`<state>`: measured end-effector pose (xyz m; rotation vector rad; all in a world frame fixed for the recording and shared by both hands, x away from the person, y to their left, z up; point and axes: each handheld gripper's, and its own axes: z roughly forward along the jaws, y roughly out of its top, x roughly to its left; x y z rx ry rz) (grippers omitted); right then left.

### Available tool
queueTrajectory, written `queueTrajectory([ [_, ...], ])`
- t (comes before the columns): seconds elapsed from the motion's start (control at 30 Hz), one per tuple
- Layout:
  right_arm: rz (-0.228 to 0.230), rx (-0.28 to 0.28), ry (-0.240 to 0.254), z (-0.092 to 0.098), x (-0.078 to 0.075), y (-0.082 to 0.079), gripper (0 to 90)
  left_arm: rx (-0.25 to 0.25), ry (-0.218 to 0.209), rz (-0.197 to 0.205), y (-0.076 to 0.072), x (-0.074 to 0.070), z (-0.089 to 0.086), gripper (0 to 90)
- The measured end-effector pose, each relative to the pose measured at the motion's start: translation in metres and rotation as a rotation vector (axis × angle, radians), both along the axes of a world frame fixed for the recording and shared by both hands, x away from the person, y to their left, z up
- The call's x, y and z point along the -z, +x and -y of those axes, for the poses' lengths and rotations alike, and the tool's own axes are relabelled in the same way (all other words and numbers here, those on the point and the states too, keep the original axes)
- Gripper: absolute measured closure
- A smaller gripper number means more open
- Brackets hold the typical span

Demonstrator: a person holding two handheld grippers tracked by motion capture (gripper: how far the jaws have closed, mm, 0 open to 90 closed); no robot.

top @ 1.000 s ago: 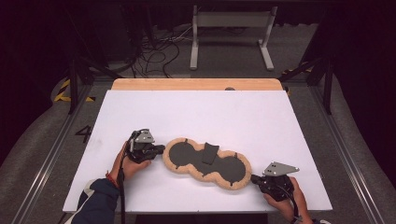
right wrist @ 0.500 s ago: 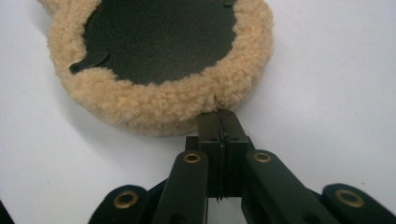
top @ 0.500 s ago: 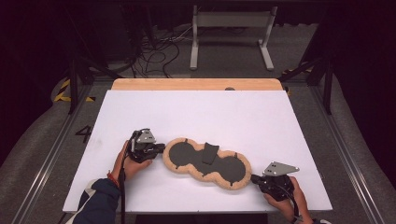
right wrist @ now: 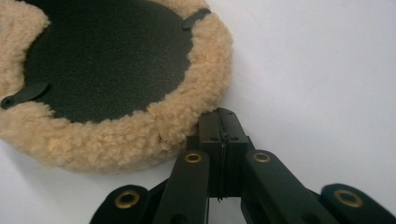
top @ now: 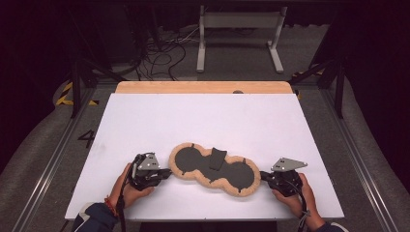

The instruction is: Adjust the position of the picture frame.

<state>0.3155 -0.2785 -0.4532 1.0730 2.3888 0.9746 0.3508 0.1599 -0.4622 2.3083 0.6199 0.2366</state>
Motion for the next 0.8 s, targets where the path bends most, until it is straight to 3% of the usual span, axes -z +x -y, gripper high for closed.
queueTrajectory([
  [0.1, 0.004, -0.015, 0.007, 0.001, 0.001, 0.000, 90.0, -0.007, 0.011, 0.002, 0.003, -0.001, 0.001, 81.1],
  [0.17, 0.006, -0.037, 0.010, 0.001, 0.001, -0.001, 90.0, -0.021, -0.017, -0.017, 0.009, 0.000, -0.002, 81.3],
  [0.23, 0.009, -0.069, 0.000, -0.001, 0.001, -0.003, 90.0, -0.036, -0.014, -0.017, 0.013, 0.000, -0.003, 81.4],
  [0.57, 0.009, -0.151, -0.013, -0.013, 0.001, -0.016, 90.0, -0.119, -0.021, 0.000, 0.038, 0.001, -0.002, 81.3],
  [0.73, 0.007, -0.160, -0.017, -0.016, 0.001, -0.019, 90.0, -0.131, -0.016, 0.010, 0.038, 0.001, -0.002, 80.1],
  [0.8, 0.011, -0.155, -0.018, -0.016, 0.001, -0.018, 90.0, -0.097, -0.003, 0.002, 0.035, -0.001, -0.003, 82.8],
])
